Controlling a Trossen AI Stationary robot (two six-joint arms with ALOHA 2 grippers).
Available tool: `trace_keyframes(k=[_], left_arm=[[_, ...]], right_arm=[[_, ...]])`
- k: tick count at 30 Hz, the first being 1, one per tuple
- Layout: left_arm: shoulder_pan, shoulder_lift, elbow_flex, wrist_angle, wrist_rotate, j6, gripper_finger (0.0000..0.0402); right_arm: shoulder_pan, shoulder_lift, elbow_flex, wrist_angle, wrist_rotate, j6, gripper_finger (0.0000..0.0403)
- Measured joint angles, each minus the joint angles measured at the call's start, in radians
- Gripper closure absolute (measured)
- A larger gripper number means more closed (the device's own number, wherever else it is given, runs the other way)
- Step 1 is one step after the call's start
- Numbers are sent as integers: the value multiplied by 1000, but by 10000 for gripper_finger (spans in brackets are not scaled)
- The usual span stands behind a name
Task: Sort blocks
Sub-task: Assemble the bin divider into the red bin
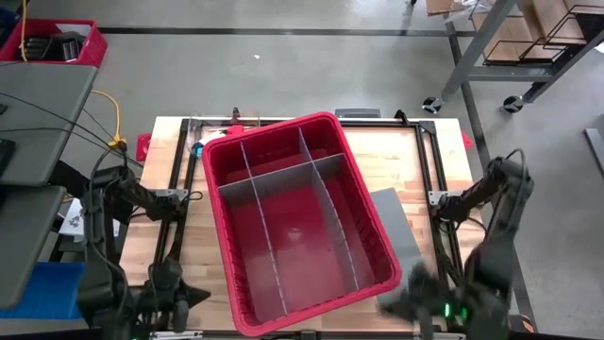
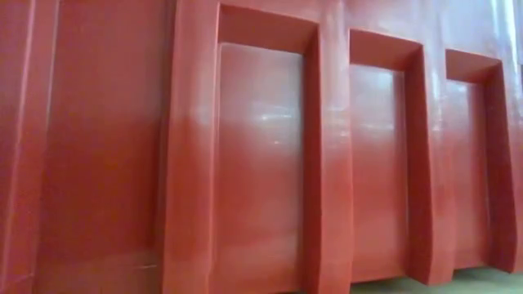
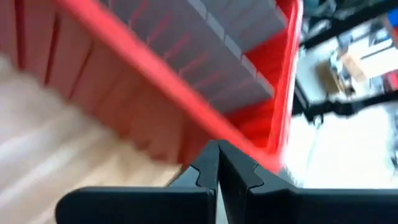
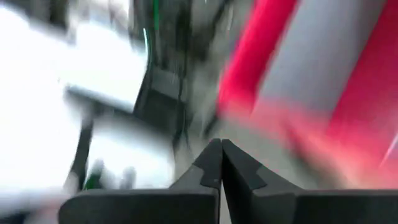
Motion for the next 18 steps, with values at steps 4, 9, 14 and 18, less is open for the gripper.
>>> trace_keyframes(k=[4,9,14,18], left_arm=[[24,-47,-2,-86,-90,-6,402],[52,-94,-2,-251,1,-9,402],[96,-97,-22,-296,69,49,402],[126,-80,-53,-296,210,64,402]], right_arm=[[-92,-88,-4,-184,180,-68,403],[-341,-170,-2,-415,245,-21,403],[-671,-189,-4,-654,191,148,403],[-937,-169,-22,-718,-100,120,403]])
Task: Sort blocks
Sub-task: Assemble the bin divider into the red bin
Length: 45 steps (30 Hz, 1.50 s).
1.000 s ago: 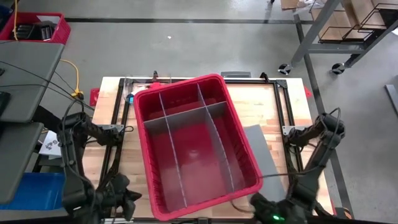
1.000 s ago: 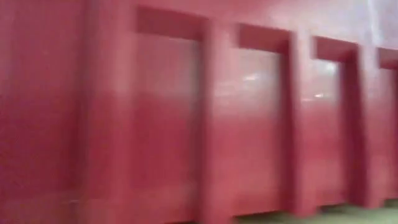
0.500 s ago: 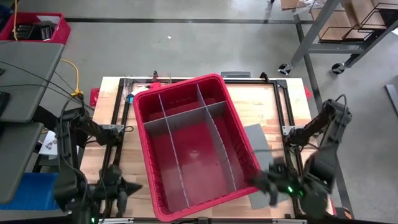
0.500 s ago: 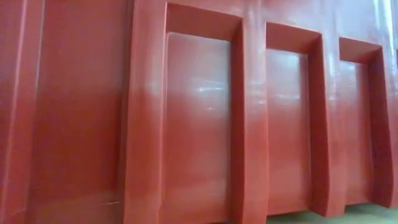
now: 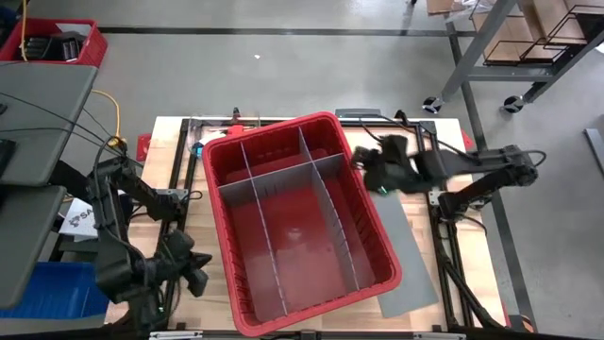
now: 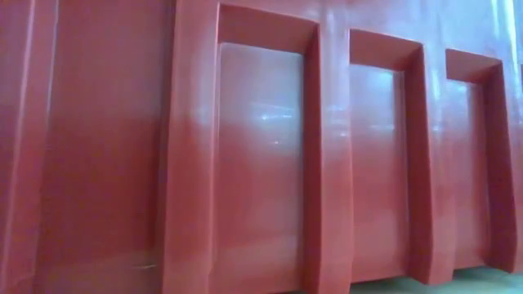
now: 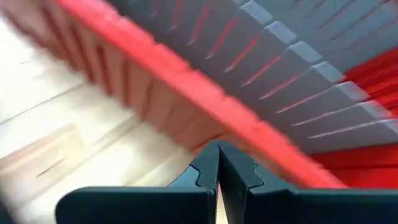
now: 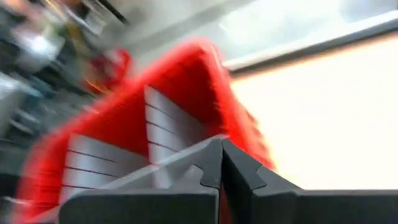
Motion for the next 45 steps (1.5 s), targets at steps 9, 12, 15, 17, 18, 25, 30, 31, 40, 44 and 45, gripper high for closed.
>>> trace_keyframes(k=[9,12,15,17,18,25,30,31,40,44,45], left_arm=[[-63,59,-29,8,390,-61,402],[-73,88,-33,0,382,-55,402],[-60,118,-67,2,370,-52,402],[-44,126,-98,4,369,-52,402],[-37,130,-116,8,368,-52,402],[19,135,-223,0,366,-51,402],[63,134,-289,1,353,-44,402],[74,134,-299,0,353,-42,402],[211,133,-342,-2,275,136,401],[277,128,-341,-12,238,271,401],[292,123,-342,-15,231,303,402]], right_arm=[[-368,4,-57,101,-492,-437,403],[-426,22,-57,7,-583,-495,403],[-449,55,-57,-83,-669,-573,403],[-447,67,-57,-169,-729,-619,403],[-440,75,-57,-216,-753,-630,403],[-260,80,-57,-285,-852,-601,403],[-78,80,-57,-265,-839,-420,403],[-43,80,-57,-265,-832,-386,403],[225,80,-57,-218,-769,-41,403],[312,85,-58,-197,-717,111,403],[330,87,-58,-194,-704,148,403]])
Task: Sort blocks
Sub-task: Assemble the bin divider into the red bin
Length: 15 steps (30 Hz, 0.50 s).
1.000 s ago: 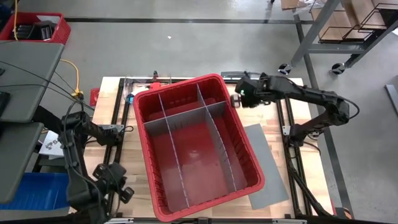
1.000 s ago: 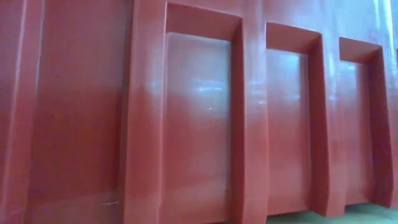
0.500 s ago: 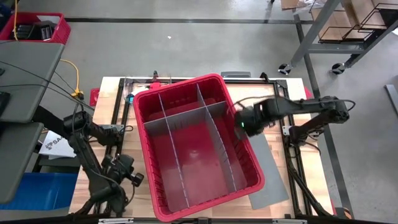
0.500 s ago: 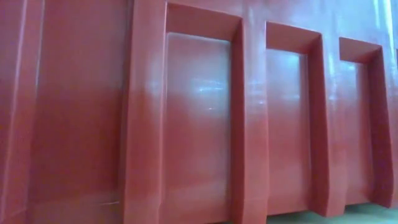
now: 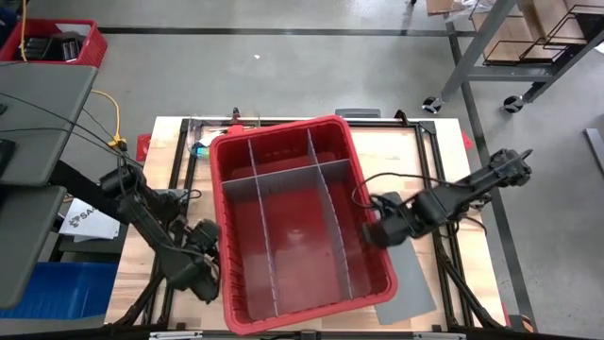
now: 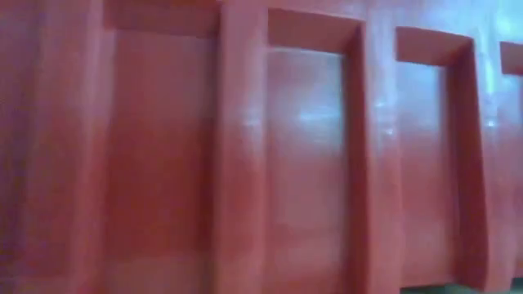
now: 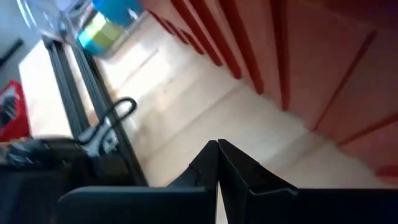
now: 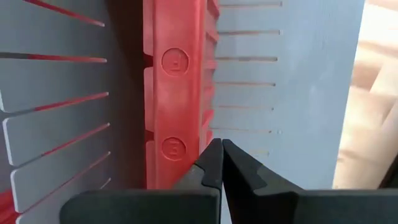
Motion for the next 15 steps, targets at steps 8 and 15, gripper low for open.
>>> trace_keyframes(k=[8,15], left_arm=[[105,-83,-3,2,-94,212,401],[159,-152,-4,6,-96,363,402]], right_arm=[[108,79,0,6,-8,184,402],[118,115,-1,10,56,250,402]])
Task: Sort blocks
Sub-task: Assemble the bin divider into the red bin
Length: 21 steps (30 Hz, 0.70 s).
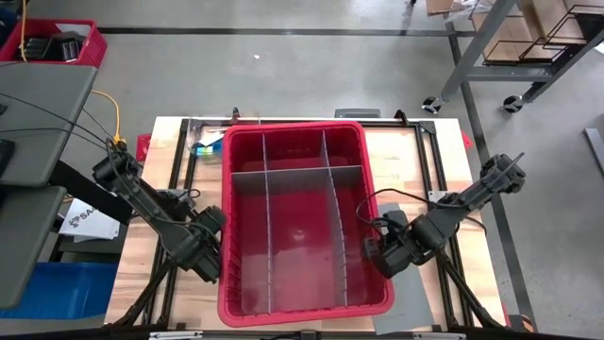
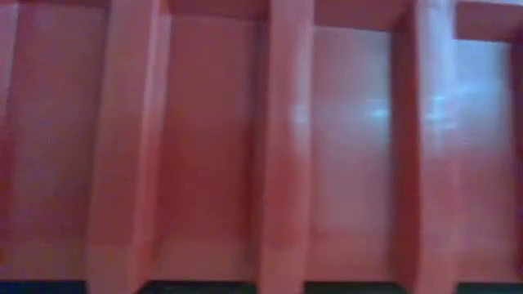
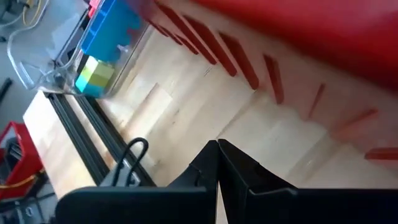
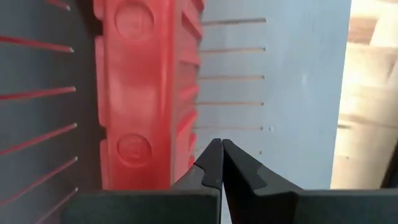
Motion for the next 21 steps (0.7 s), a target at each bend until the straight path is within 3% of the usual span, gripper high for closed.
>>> trace_keyframes(k=[8,21], left_arm=[[19,-74,0,-10,11,148,402],[20,-225,0,-21,47,274,401]], right_arm=[[-22,5,0,20,77,-27,402],[-25,16,0,140,74,-53,403]])
